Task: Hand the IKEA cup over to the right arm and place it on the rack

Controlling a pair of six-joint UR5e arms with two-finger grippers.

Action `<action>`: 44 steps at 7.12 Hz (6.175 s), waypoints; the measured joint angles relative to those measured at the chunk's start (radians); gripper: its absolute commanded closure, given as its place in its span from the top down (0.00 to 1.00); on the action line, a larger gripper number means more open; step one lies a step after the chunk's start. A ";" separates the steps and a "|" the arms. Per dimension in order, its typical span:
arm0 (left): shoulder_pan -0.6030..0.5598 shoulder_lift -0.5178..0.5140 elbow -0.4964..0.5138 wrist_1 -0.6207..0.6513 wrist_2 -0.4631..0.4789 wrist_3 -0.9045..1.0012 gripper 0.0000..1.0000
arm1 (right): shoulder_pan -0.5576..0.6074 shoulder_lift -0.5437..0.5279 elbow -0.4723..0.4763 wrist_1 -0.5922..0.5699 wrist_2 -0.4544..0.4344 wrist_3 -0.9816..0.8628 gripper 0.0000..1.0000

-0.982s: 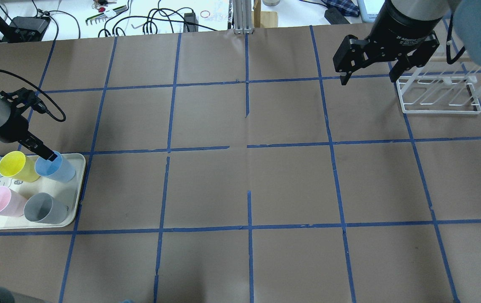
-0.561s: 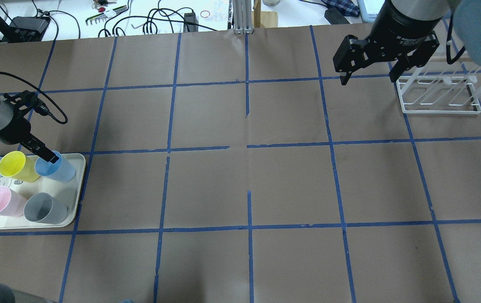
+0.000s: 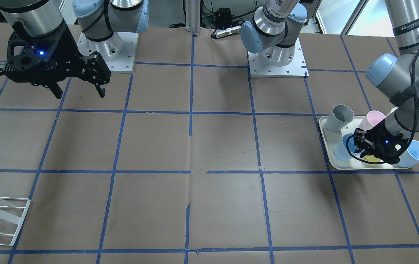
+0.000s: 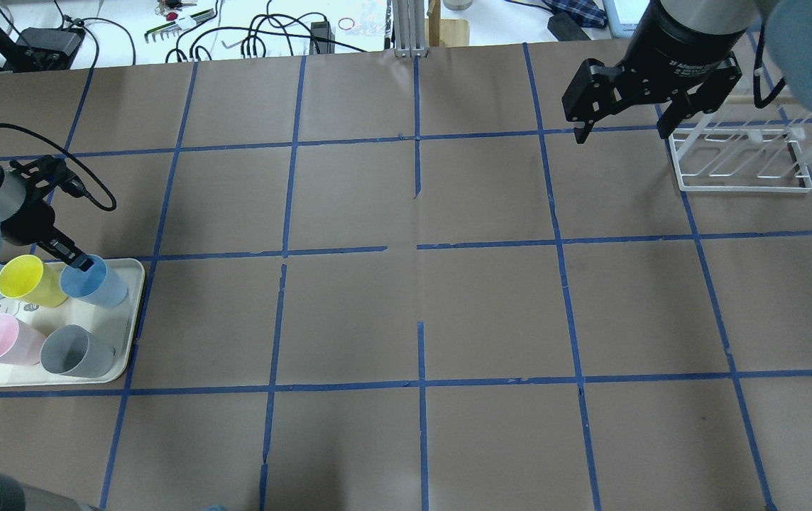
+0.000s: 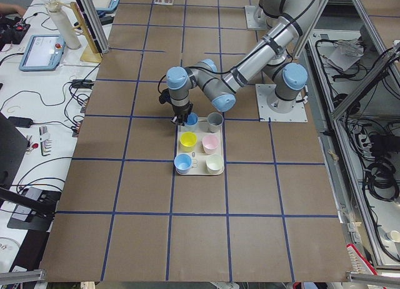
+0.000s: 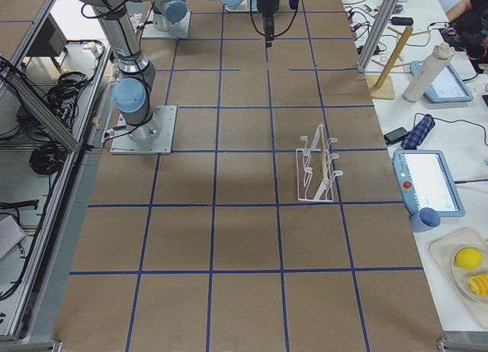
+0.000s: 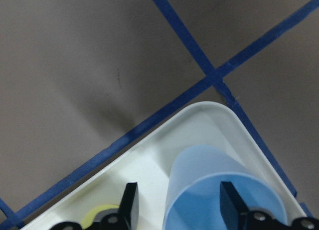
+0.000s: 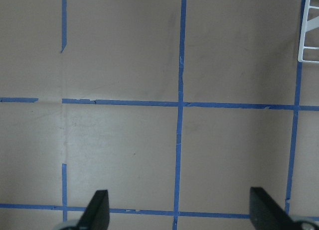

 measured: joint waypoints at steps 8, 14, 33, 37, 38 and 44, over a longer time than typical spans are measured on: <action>-0.074 0.125 0.233 -0.439 -0.174 -0.324 0.00 | -0.139 -0.021 -0.009 -0.001 -0.004 -0.082 1.00; -0.511 0.200 0.193 -0.483 -0.854 -1.224 0.00 | -0.431 -0.049 -0.008 -0.002 0.025 -0.108 1.00; -0.667 0.033 -0.086 0.032 -1.638 -1.306 0.00 | -0.605 0.098 0.102 1.163 0.905 -0.024 1.00; -0.666 0.007 -0.066 0.033 -1.640 -1.305 0.00 | -0.462 0.103 0.104 1.162 1.026 0.068 0.97; -0.667 0.008 -0.065 0.034 -1.640 -1.305 0.00 | -0.436 0.105 0.105 1.160 1.029 0.093 0.97; -0.667 0.010 -0.066 0.039 -1.642 -1.305 0.00 | -0.353 0.154 0.107 1.154 1.119 0.139 0.98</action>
